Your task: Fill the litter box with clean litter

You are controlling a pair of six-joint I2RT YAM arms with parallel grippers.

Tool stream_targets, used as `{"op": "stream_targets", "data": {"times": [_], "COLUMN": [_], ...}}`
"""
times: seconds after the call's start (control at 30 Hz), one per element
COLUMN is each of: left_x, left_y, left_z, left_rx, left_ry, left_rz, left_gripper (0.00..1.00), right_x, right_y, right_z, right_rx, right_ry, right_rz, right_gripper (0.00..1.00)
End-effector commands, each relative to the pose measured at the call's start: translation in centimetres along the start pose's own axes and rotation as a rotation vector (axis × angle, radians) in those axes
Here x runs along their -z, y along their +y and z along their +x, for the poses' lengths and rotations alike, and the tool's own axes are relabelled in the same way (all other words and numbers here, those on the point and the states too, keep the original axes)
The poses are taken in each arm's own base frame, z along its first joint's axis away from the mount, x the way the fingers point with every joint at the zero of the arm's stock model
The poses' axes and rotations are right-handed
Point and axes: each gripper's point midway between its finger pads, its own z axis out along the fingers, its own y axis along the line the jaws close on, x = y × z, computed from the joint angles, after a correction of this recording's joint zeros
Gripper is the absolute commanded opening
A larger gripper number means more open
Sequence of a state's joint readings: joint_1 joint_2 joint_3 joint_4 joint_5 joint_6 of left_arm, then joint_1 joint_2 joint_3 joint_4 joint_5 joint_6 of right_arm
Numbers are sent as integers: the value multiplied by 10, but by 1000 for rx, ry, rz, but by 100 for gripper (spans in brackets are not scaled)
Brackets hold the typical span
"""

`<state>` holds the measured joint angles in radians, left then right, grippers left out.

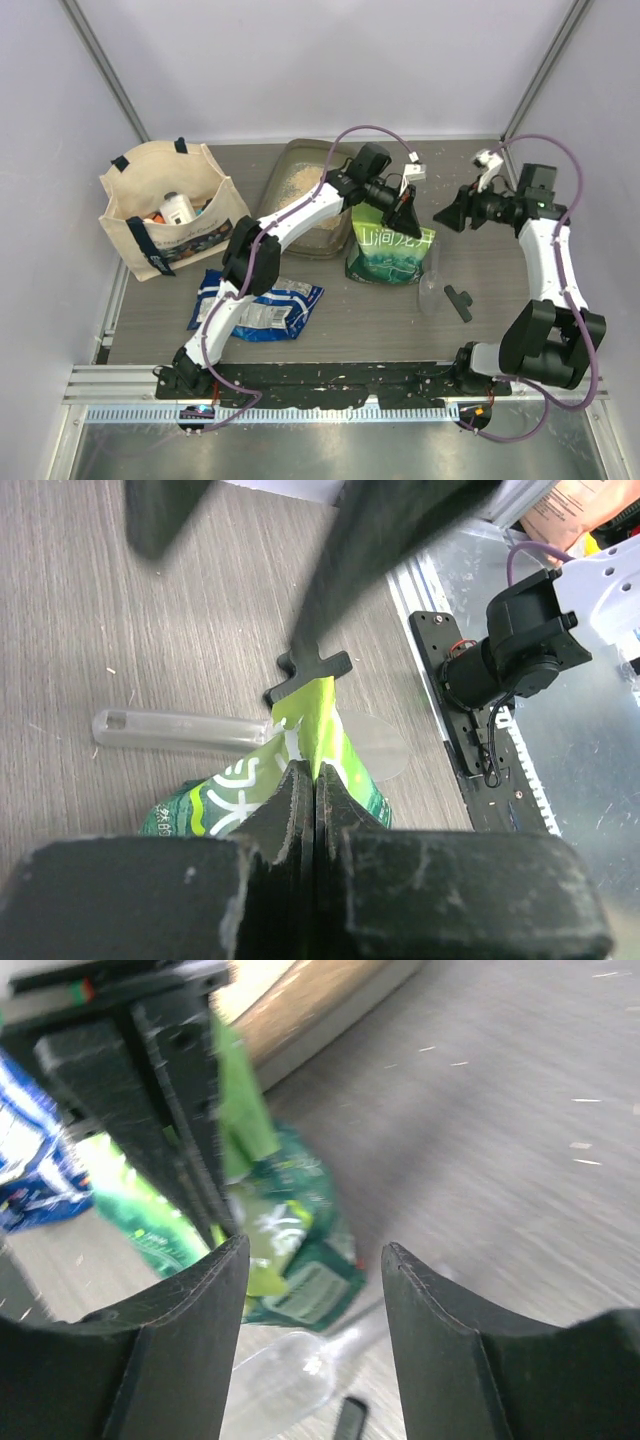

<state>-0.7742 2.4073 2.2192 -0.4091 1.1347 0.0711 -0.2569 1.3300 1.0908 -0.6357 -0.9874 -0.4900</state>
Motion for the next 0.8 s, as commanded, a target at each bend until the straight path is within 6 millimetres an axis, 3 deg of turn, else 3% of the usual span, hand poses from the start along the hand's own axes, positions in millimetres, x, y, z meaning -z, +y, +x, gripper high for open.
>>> {"op": "stream_targets", "data": {"times": [0.0,0.07,0.17,0.23,0.33,0.5,0.63,0.77], "left_x": [23,28,39,48,51,51,51,50], "left_y": [1,3,8,14,18,26,27,26], "left_z": [-20,-20,-19,-22,-25,-26,-27,-26], "left_rx": [39,65,143,199,255,254,251,262], "left_ry": [-12,-17,-28,-44,-59,-71,-80,-85], "left_rz": [-83,-92,-117,-145,-165,-205,-203,-198], "left_gripper": [0,0,0,0,0,0,0,0], "right_x": [54,68,80,90,101,108,107,100], "right_y": [-33,-39,-38,-25,-8,-12,-32,-38], "right_z": [-39,-20,53,107,160,202,200,204], "right_rx": [1,-15,-95,-168,-217,-240,-261,-298], "right_ry": [-53,20,258,428,572,706,703,711], "right_rz": [269,321,354,339,284,265,286,245], "right_gripper": [62,62,61,60,60,62,61,55]}}
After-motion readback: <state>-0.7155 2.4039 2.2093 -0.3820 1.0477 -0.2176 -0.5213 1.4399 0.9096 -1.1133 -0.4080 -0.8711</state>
